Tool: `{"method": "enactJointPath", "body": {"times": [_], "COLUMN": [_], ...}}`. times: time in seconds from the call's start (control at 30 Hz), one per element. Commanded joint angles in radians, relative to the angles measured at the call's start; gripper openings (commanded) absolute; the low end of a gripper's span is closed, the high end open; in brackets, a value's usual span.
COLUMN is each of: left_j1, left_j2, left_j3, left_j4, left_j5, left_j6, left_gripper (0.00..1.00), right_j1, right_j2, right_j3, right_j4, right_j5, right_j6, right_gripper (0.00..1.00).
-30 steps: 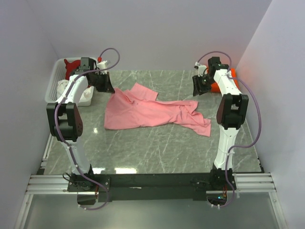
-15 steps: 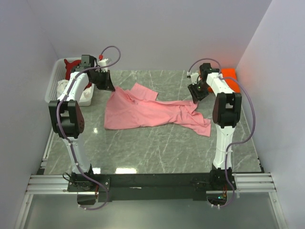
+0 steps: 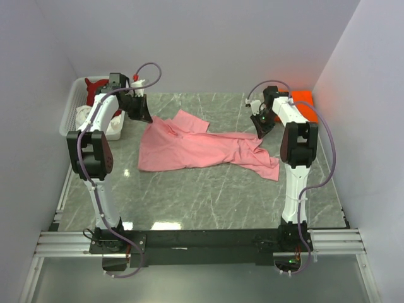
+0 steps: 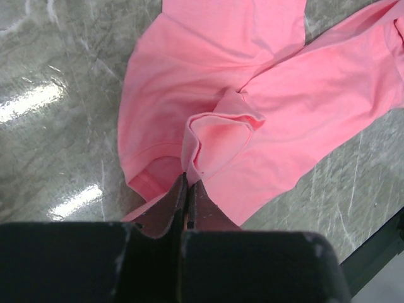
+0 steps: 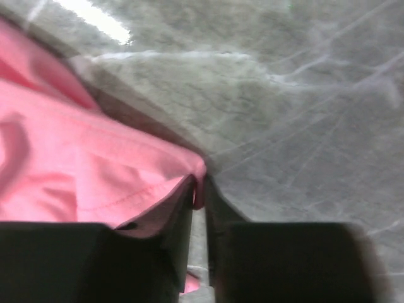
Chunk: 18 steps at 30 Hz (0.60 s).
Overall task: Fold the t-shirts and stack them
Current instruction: Flatten the tshirt out
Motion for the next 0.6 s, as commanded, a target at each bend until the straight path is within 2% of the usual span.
{"method": "enactJointPath", "body": {"times": [0.0,0.13,0.17,0.27,0.37,0.57], "left_j1": [0.001,0.001,0.001,0.033,0.045,0.084], "left_j2": [0.006,0.003,-0.011,-0.057,-0.143,-0.348], "left_j3": [0.063,0.112,0.152,0.186,0.165,0.069], "left_j4": [0.004,0.005,0.011,0.052,0.138,0.292], "left_j5": [0.032,0.03,0.021,-0.008,-0.043,-0.057], "left_j6": [0.013,0.023,0.029,0.033,0.04,0.034], "left_gripper": [0.01,0.01,0.01,0.0,0.0,0.0], "right_j1": [-0.005,-0.022,-0.024,-0.058,-0.064,-0.079], "right_j2": [0.012,-0.066,-0.162,-0.27,-0.432,-0.653], "right_j3": [0.056,0.027,0.012,-0.001,0.009,-0.02], "right_j4": [-0.08,-0.081,-0.039,0.014,0.041,0.125], "right_j5": [-0.057,-0.043,-0.035,-0.028,-0.02,-0.006], "right_j6": [-0.037,-0.042,-0.03,-0.001,0.025,0.076], "right_gripper": [0.01,0.0,0.0,0.0,0.0,0.0]}}
